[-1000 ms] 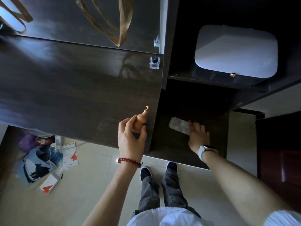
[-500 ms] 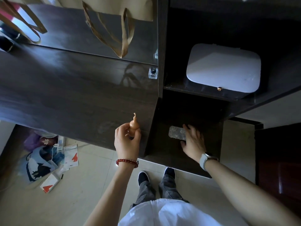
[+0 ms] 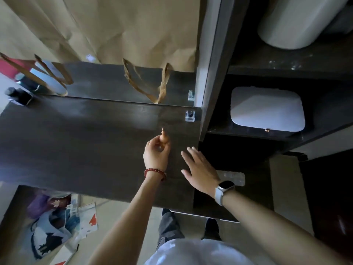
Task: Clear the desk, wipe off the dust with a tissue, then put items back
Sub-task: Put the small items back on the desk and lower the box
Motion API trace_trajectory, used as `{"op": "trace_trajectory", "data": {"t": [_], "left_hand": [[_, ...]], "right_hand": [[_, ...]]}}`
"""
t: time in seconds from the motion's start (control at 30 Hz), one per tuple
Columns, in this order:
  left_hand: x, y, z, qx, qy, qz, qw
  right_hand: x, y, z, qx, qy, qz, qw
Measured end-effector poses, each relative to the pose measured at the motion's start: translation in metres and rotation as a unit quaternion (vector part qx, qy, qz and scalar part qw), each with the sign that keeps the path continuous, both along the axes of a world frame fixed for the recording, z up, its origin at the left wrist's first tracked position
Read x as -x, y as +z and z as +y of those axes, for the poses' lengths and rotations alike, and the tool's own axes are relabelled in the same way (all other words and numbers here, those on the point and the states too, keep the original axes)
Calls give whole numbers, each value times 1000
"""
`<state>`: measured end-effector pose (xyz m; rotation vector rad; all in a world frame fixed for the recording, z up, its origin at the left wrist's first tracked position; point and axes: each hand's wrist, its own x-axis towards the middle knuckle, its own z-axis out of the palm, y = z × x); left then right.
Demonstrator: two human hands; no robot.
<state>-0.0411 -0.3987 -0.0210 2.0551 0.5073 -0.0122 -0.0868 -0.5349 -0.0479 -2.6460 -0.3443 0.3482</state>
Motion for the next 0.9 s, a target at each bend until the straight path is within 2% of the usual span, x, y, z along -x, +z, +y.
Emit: {"op": "trace_trajectory", "data": {"t": [0.13,0.37,0.67,0.9], "left_hand": [[-48,-8,6,11,-66,-1,998],[-115,-27,-6,-18,-189,11,982],[-126,-36,-12,-25,-219,-11,975],[-127,-36,-8,-17,-219,9,976]], "right_hand": [[-6,-8,14,36,-55,29,997],[-12,-7,20,19,-113,50,992],[-13,-8,20,36,-124,63,990],[-13,-7,18,37,-121,65,990]]}}
